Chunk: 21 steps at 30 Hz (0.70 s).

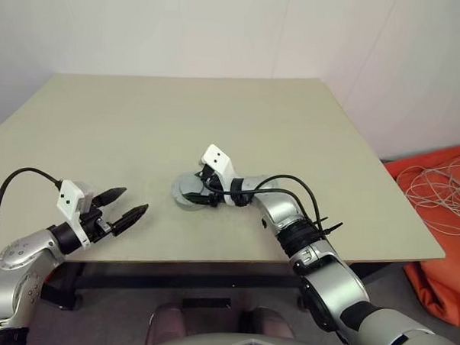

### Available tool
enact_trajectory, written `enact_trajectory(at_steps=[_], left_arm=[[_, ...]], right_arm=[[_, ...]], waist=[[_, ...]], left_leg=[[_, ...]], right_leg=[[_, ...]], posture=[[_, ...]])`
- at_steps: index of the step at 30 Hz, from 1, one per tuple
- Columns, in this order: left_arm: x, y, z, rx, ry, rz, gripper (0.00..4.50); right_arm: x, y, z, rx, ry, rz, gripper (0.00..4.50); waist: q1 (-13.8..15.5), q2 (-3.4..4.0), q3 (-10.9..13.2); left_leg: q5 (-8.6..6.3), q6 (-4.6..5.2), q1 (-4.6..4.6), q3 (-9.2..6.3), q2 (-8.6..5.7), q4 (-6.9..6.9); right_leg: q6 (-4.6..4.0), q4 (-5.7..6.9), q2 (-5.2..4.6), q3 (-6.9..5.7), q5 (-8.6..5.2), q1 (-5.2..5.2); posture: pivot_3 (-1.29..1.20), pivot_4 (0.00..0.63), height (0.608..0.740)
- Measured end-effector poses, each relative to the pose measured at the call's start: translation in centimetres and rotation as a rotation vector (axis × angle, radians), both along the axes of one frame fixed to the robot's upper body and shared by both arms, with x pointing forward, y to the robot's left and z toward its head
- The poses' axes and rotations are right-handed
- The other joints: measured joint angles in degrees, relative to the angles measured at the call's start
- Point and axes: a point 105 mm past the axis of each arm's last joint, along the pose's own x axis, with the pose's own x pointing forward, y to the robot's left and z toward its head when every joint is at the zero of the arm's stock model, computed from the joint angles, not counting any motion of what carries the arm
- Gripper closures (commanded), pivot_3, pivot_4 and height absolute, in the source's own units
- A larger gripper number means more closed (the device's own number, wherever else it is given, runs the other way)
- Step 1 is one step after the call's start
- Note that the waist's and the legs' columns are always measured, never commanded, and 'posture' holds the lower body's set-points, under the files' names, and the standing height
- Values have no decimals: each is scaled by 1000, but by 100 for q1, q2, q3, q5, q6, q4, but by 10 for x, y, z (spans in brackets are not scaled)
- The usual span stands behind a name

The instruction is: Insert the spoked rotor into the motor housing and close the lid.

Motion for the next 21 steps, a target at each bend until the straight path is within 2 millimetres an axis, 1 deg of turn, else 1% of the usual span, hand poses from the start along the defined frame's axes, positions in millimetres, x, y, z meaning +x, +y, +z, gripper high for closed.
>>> enact_trajectory(at_steps=[8,15,21], left_arm=[[0,0,-1,-7,9,1,0],[0,0,-2,-7,19,2,0],[0,3,-4,10,56,16,0]], right_arm=[[2,-1,-1,-33,-13,-5,1392],[2,-1,-3,-54,-18,-8,1392],[5,-1,-4,-84,3,-22,1392]], waist=[[-2,0,0],[-1,1,0],[2,2,1]], left_leg=[[0,-1,10,1,0,0],[0,-1,54,3,-5,-5],[0,-1,68,2,-10,-17]], right_leg=[[1,1,0,1,0,6],[4,0,0,9,-2,38],[5,-4,-1,12,-3,51]], posture=[[0,0,740],[0,0,740],[0,0,740]])
